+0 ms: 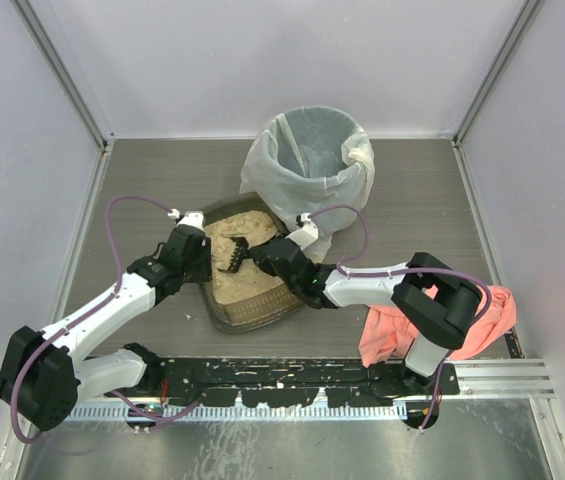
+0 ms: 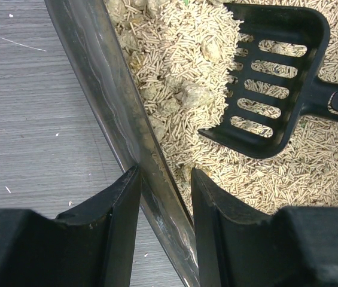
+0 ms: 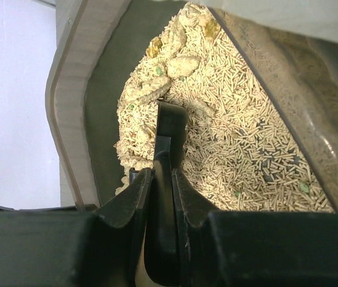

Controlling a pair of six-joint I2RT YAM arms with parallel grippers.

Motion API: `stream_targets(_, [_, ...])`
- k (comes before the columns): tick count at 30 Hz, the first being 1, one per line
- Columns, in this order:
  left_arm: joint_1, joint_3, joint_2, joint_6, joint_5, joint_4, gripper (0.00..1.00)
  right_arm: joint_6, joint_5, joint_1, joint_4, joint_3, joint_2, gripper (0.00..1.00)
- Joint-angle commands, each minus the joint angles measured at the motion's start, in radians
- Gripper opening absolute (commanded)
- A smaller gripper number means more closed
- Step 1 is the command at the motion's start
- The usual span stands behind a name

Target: Clean the litter box

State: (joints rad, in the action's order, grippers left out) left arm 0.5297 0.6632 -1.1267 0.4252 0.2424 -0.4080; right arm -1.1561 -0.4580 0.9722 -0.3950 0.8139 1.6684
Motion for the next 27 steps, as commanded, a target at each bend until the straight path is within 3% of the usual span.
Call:
stream_targets(1, [0.009, -0.036, -0.047, 0.023, -0.141, 0.018, 0.39, 0.139, 0.068, -0.065, -0.034, -0.038, -0.050, 0.01])
stream_targets(15, [0.009, -0.034, -0.051, 0.023, -0.138, 0.017, 0.39, 0.365, 0.483, -0.298, -0.005, 0.059, 0.014, 0.01])
stream_targets(20, [0.008, -0.033, -0.053, 0.024, -0.136, 0.015, 0.39, 0.428, 0.560, -0.352, 0.059, 0.131, 0.050, 0.01])
stream_targets(27, [0.009, -0.031, -0.056, 0.024, -0.134, 0.015, 0.39, 0.365, 0.590, -0.363, 0.066, 0.121, 0.026, 0.01])
